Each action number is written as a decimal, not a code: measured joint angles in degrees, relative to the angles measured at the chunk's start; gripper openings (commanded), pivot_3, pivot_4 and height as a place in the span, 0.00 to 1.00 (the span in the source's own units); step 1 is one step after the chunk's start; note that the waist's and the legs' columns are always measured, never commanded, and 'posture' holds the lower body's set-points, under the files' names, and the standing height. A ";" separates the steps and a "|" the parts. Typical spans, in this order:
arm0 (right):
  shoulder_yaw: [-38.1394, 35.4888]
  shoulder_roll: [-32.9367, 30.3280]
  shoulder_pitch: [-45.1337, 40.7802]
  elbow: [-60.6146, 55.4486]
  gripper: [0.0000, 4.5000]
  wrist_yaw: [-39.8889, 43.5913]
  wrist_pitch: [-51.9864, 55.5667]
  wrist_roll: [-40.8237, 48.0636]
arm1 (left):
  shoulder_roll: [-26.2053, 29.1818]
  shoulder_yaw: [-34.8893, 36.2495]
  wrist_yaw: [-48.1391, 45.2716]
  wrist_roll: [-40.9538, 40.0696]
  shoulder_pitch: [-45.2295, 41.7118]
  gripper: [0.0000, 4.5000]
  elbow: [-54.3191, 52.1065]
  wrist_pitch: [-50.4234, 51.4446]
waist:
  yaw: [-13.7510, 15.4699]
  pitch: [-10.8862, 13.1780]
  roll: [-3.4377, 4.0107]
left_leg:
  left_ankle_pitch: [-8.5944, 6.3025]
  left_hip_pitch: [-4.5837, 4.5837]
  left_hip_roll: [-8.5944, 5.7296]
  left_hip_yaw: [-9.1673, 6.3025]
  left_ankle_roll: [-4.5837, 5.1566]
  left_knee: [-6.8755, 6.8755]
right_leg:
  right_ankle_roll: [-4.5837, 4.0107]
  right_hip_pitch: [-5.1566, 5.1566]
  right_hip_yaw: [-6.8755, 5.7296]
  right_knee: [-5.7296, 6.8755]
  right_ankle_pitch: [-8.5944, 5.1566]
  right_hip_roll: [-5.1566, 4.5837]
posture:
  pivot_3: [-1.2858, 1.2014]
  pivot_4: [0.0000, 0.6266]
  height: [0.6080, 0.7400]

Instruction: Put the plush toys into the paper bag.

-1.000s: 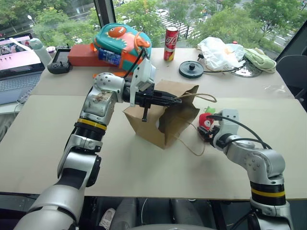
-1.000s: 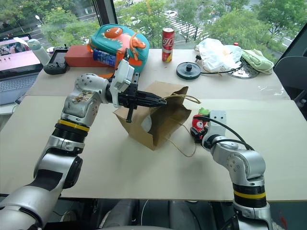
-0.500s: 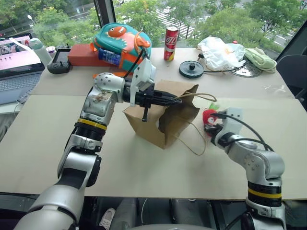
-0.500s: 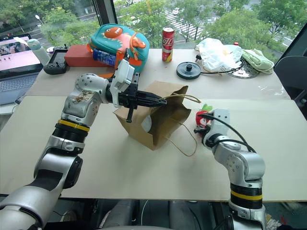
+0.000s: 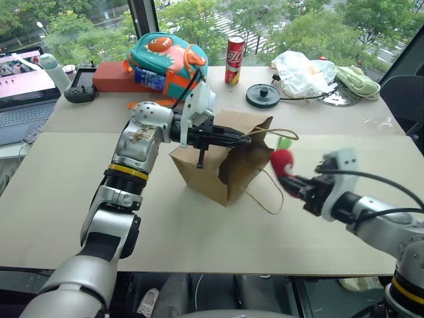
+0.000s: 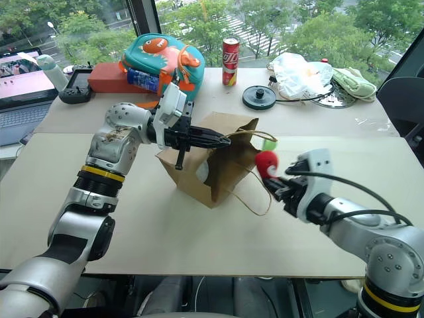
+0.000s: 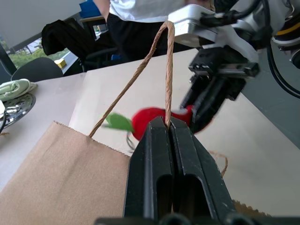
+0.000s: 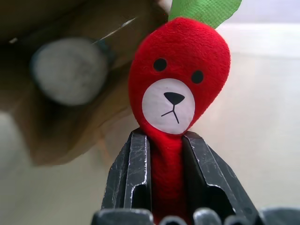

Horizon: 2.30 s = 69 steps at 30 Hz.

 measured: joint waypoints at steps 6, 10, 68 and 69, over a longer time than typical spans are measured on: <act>9.22 6.69 -9.40 4.52 0.22 -5.54 -0.09 -2.66 | -0.20 -0.07 -0.03 0.03 -0.05 0.00 -0.02 0.00 | 0.27 0.00 0.01 | 0.01 -0.05 0.00 -0.04 0.00 0.00 | -0.01 -0.01 -0.03 -0.02 0.00 0.01 | 0.52 0.24 1.00; 13.81 10.94 -15.17 9.61 0.22 -7.83 -0.41 -7.12 | 0.10 -0.03 -0.03 0.04 -0.11 0.00 -0.03 0.01 | 0.29 -0.01 0.02 | 0.01 -0.10 -0.05 -0.04 0.00 -0.02 | -0.01 -0.08 -0.03 0.00 0.01 -0.06 | 0.52 0.24 1.00; 10.32 15.51 14.36 -8.28 0.96 -4.65 -4.24 -11.33 | 0.23 -0.07 0.21 0.17 0.10 0.00 0.00 -0.21 | 0.24 -0.02 0.05 | 0.01 -0.02 -0.01 -0.06 -0.01 -0.03 | 0.03 -0.02 -0.05 -0.02 -0.02 0.00 | 0.52 0.24 1.00; 10.29 17.69 15.27 -7.88 0.96 -5.39 -5.18 -11.31 | 0.23 -0.07 0.21 0.17 0.10 0.00 0.00 -0.21 | 0.25 -0.02 0.05 | 0.01 -0.03 0.01 -0.07 -0.01 -0.04 | 0.03 -0.03 -0.06 -0.02 -0.02 0.01 | 0.52 0.24 1.00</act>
